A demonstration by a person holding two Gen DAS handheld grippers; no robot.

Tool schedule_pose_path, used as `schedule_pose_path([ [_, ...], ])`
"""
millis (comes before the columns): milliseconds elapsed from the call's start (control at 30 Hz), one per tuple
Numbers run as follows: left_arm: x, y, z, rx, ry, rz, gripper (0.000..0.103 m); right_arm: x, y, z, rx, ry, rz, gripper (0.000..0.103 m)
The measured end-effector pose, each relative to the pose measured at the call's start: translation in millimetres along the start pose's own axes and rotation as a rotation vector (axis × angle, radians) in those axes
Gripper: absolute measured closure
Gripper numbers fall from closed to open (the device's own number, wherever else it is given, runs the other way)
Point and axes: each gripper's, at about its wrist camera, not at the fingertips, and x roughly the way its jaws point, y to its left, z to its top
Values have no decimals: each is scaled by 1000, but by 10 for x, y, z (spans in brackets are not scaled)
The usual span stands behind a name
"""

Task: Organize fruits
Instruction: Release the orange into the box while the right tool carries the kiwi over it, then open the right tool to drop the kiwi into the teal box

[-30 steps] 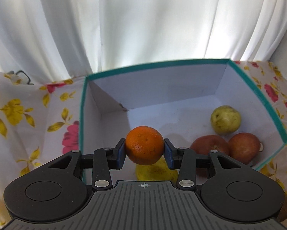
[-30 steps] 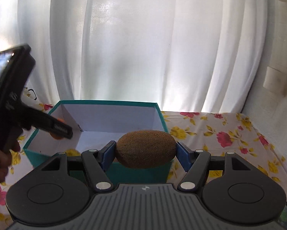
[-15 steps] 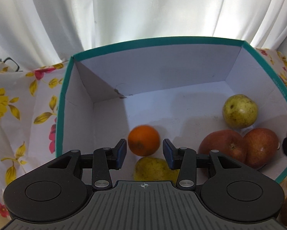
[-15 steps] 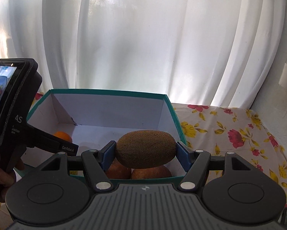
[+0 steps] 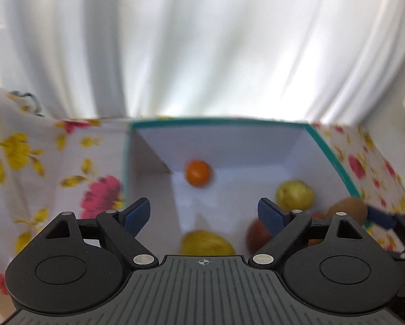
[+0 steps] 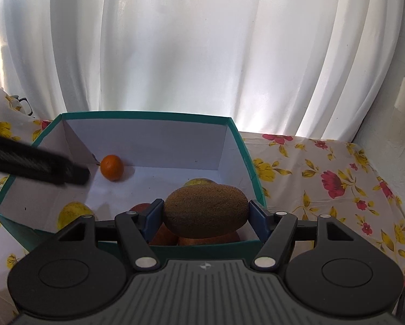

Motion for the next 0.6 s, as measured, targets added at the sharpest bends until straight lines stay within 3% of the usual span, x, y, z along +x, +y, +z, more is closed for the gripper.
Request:
schedule_pose_path([
  [267, 10, 273, -35, -55, 26, 79, 12, 196, 131, -12, -32, 45, 39, 36],
  [600, 75, 303, -44, -52, 53, 88, 12, 312, 141, -13, -21, 76, 55, 35],
])
